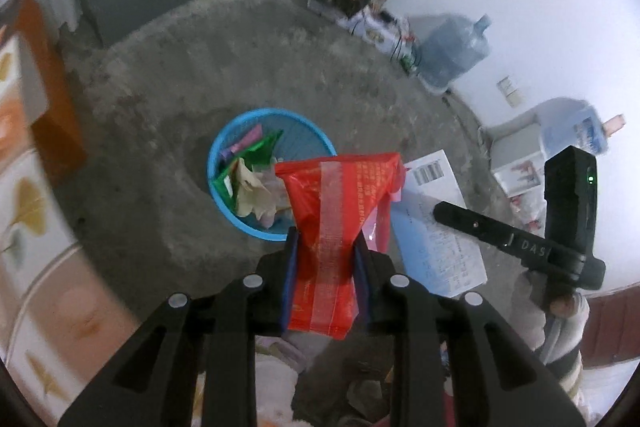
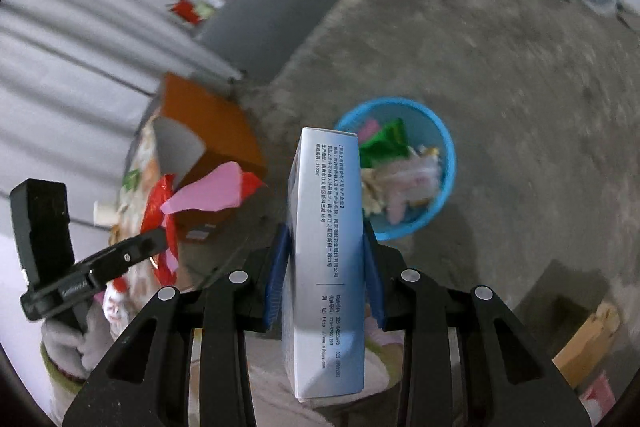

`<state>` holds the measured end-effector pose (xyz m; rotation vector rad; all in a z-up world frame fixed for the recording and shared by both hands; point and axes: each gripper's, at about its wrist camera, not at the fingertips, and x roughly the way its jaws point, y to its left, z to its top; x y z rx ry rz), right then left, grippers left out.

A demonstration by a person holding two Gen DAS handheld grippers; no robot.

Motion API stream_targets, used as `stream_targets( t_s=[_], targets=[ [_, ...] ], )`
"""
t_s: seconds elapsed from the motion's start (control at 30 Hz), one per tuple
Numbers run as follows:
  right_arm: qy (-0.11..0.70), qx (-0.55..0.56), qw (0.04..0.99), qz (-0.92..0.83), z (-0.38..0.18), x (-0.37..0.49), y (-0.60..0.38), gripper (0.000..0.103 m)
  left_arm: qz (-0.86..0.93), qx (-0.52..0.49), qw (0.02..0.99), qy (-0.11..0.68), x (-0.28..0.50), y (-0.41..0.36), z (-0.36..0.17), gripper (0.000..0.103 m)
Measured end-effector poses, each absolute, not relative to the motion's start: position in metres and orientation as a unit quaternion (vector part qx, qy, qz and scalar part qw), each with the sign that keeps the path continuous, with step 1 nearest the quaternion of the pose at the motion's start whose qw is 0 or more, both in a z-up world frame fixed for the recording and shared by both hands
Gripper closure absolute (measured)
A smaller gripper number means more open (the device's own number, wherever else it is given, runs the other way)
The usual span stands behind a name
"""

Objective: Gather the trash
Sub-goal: 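Carry the red wrapper and blue-and-white box over the wastebasket and open both grippers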

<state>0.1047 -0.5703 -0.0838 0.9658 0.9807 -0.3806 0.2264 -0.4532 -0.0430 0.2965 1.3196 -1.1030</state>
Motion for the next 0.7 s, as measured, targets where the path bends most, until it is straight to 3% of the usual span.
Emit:
stream_targets(
  t_s=[0.23,0.27,0.3,0.33,0.37,0.5,0.7],
  targets=[
    [0.446,0.481,0.725,-0.209,-0.131,0.119,-0.609,0.069,-0.460,0.166,0.647,0.585,0.235,-0.516,-0.086,0.075],
    [0.445,0.489,0.720,-0.213,-0.140,0.127,-0.615,0.067,-0.457,0.175,0.650,0.581,0.235,-0.526,-0.092,0.066],
    [0.443,0.494,0.717,-0.216,-0.145,0.127,-0.618,0.059,-0.457,0.177,0.652,0.579,0.236,-0.532,-0.097,0.048],
    [0.437,0.501,0.714,-0.220,-0.155,0.132,-0.623,0.043,-0.458,0.176,0.654,0.577,0.237,-0.537,-0.102,0.042],
    [0.433,0.500,0.715,-0.226,-0.164,0.134,-0.627,0.037,-0.460,0.173,0.660,0.568,0.237,-0.542,-0.106,0.036],
    [0.439,0.523,0.682,-0.262,-0.199,0.124,-0.633,0.034,-0.449,0.158,0.671,0.568,0.237,-0.543,-0.114,0.036],
    [0.427,0.517,0.694,-0.262,-0.192,0.097,-0.619,0.034,-0.468,0.144,0.677,0.550,0.230,-0.520,-0.094,0.036]
  ],
)
